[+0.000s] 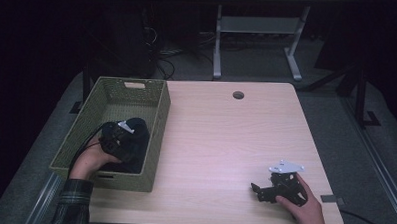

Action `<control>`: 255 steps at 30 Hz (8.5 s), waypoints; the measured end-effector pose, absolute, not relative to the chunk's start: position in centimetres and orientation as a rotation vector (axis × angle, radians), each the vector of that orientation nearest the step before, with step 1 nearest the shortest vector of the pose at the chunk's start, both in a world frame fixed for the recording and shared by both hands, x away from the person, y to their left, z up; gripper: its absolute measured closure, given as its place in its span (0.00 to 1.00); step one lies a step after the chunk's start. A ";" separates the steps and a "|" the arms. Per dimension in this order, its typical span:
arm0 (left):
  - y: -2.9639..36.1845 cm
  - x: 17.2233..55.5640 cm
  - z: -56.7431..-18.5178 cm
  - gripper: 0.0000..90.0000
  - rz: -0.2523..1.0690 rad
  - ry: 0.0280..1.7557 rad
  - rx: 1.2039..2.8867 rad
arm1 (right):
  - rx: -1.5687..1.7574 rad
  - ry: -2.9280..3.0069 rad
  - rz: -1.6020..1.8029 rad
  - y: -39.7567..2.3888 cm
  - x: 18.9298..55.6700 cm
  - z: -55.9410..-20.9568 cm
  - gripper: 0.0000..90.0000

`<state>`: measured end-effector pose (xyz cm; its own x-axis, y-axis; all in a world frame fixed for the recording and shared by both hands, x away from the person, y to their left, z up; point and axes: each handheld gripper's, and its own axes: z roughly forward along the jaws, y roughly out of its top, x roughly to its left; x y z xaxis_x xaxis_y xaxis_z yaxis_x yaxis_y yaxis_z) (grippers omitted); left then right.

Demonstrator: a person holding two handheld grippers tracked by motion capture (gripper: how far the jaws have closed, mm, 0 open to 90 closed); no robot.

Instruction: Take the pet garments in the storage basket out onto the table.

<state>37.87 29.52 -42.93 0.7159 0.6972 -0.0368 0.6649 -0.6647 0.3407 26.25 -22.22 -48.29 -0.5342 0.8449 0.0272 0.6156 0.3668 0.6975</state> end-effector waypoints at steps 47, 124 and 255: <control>33.7 35.8 -32.6 0.76 0.340 1.014 1.992 | 1.283 2.297 0.955 -22.2 26.3 -48.3 0.00; 10.4 38.2 -28.5 0.76 0.085 0.466 2.115 | 1.289 2.297 0.957 -22.2 26.3 -48.3 0.00; 11.5 31.0 -45.8 0.14 0.281 0.775 2.243 | 1.282 2.301 0.955 -22.2 26.3 -48.3 0.00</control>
